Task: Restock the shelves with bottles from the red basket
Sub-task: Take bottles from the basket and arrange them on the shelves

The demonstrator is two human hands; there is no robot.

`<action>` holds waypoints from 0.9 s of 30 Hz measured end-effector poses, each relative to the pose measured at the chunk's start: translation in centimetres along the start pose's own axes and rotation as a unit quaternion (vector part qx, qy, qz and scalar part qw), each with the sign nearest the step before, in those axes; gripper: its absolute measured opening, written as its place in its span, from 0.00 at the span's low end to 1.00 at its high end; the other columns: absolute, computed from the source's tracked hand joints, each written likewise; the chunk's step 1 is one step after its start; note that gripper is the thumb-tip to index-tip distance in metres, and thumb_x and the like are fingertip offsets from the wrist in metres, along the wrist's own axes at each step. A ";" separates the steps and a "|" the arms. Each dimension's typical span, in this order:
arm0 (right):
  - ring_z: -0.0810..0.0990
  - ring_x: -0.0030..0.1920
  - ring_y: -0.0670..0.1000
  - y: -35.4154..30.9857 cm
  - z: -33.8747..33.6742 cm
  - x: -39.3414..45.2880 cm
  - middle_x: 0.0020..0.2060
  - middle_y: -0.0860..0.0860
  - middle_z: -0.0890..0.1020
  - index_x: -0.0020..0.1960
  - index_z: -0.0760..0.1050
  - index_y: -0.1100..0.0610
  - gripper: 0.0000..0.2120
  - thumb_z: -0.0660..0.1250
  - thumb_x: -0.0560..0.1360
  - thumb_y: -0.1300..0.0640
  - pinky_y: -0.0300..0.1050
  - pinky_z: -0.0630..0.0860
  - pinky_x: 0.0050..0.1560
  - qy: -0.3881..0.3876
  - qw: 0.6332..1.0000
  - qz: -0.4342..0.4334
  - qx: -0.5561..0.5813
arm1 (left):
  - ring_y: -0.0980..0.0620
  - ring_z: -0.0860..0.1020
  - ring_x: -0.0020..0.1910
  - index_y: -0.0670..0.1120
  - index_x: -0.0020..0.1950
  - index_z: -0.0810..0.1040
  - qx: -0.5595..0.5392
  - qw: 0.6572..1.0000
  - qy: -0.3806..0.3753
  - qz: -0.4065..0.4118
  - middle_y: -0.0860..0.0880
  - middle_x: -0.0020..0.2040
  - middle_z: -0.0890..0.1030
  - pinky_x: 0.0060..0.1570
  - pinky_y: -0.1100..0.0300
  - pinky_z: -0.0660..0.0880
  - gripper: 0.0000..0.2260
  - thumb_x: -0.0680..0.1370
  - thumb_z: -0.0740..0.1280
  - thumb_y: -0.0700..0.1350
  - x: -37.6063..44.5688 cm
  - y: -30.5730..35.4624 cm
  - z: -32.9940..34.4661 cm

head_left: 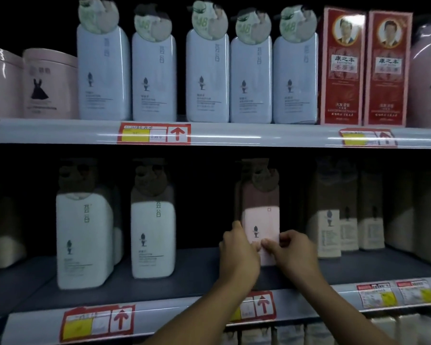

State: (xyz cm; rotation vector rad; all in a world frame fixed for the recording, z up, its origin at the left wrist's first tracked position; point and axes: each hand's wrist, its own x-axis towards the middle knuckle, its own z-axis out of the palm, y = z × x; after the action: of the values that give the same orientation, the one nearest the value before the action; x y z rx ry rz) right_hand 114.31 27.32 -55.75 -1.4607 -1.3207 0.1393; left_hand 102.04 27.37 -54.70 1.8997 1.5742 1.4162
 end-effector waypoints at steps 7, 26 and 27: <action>0.81 0.46 0.52 -0.6 0.5 0.3 0.44 0.53 0.83 0.53 0.79 0.62 0.16 0.74 0.74 0.50 0.42 0.73 0.40 -0.016 0.999 0.041 0.015 | 0.44 0.79 0.59 0.45 0.60 0.73 0.004 1.000 -0.007 -0.021 0.44 0.60 0.80 0.54 0.50 0.79 0.15 0.76 0.73 0.44 1.0 0.2 -0.4; 0.80 0.50 0.44 -5.3 1.8 -26.0 0.50 0.47 0.82 0.59 0.79 0.53 0.13 0.63 0.80 0.47 0.39 0.77 0.48 -0.150 0.982 -0.102 0.058 | 0.59 0.81 0.46 0.51 0.58 0.75 -0.126 0.989 -0.070 -0.003 0.53 0.53 0.80 0.43 0.63 0.80 0.12 0.77 0.72 0.45 -21.7 -10.2 -15.0; 0.80 0.49 0.44 -4.3 2.8 -28.2 0.49 0.47 0.82 0.58 0.79 0.54 0.13 0.64 0.81 0.48 0.38 0.76 0.47 -0.183 0.976 -0.104 0.050 | 0.58 0.81 0.46 0.49 0.60 0.75 -0.115 0.990 -0.084 -0.018 0.52 0.53 0.80 0.45 0.61 0.81 0.13 0.77 0.72 0.45 -23.6 -12.4 -15.3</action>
State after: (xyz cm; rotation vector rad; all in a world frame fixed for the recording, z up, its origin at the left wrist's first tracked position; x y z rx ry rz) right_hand 99.33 6.79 -68.90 -1.2406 -1.7302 0.3446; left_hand 84.45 5.98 -68.10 1.7939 1.3008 1.3202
